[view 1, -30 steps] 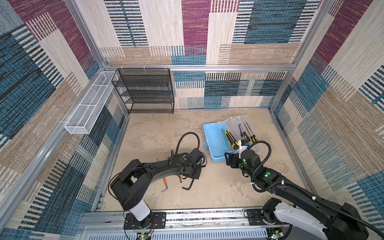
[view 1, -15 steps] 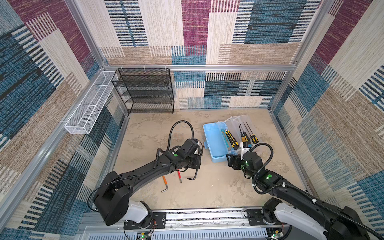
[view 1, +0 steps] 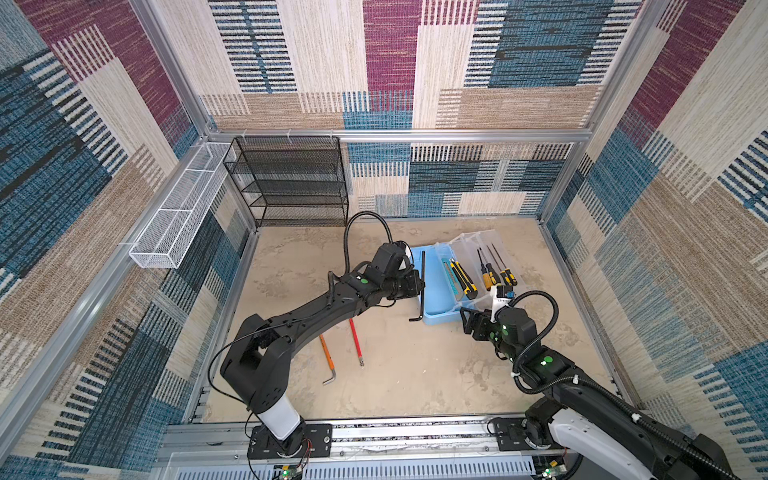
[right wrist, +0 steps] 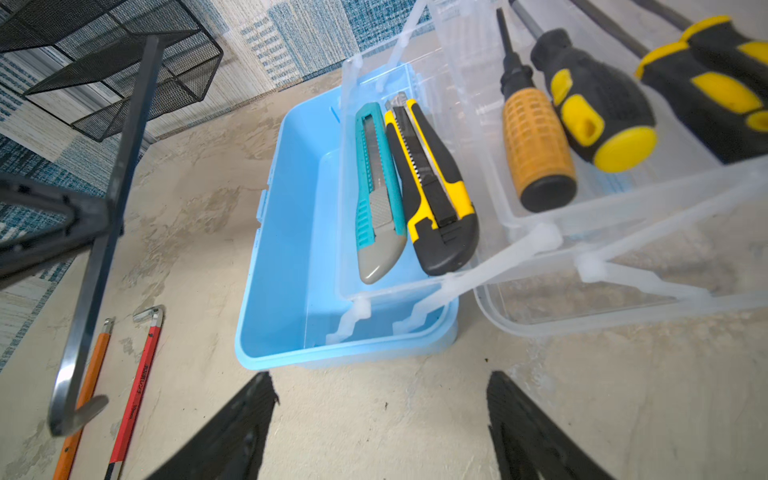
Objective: Pack the tool kit
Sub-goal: 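Close the left gripper on the black hex key and lift it over the box, then lower the black hex key into the blue box and open the left gripper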
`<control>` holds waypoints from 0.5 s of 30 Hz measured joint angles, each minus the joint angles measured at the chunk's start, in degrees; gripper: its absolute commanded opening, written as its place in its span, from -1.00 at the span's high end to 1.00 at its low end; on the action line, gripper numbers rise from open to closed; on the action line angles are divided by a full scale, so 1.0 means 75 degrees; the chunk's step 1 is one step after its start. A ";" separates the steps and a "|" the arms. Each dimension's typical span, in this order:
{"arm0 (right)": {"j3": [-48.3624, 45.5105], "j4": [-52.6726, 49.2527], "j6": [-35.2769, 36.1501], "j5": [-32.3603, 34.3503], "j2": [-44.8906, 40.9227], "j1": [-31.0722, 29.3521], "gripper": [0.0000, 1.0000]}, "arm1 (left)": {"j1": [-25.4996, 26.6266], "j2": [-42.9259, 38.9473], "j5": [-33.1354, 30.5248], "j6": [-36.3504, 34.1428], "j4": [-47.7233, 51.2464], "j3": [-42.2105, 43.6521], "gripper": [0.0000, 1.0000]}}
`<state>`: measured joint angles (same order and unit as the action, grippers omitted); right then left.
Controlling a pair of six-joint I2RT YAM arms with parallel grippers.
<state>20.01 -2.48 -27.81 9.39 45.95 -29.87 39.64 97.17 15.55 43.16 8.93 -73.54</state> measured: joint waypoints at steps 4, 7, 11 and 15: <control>-0.0146 -0.0017 0.0000 -0.0076 -0.0248 0.0079 -0.65 | -0.0184 0.0691 0.0280 0.0595 -0.0562 -0.0358 1.00; -0.0169 -0.0102 0.0000 -0.0105 -0.0481 0.0137 -0.66 | -0.0271 0.1116 0.0373 0.1090 -0.0868 -0.0527 1.00; -0.0187 -0.0248 0.0000 -0.0105 -0.0822 0.0149 -0.66 | -0.0277 0.1539 0.0379 0.1480 -0.1122 -0.0895 1.00; -0.0338 -0.0286 -0.0058 -0.0108 -0.1087 0.0157 -0.66 | -0.0283 0.2005 0.0376 0.1705 -0.1332 -0.1317 1.00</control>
<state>17.47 -4.62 -28.25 8.58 37.80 -28.69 37.52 112.20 18.37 55.94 -1.06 -83.42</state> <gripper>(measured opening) 0.829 0.106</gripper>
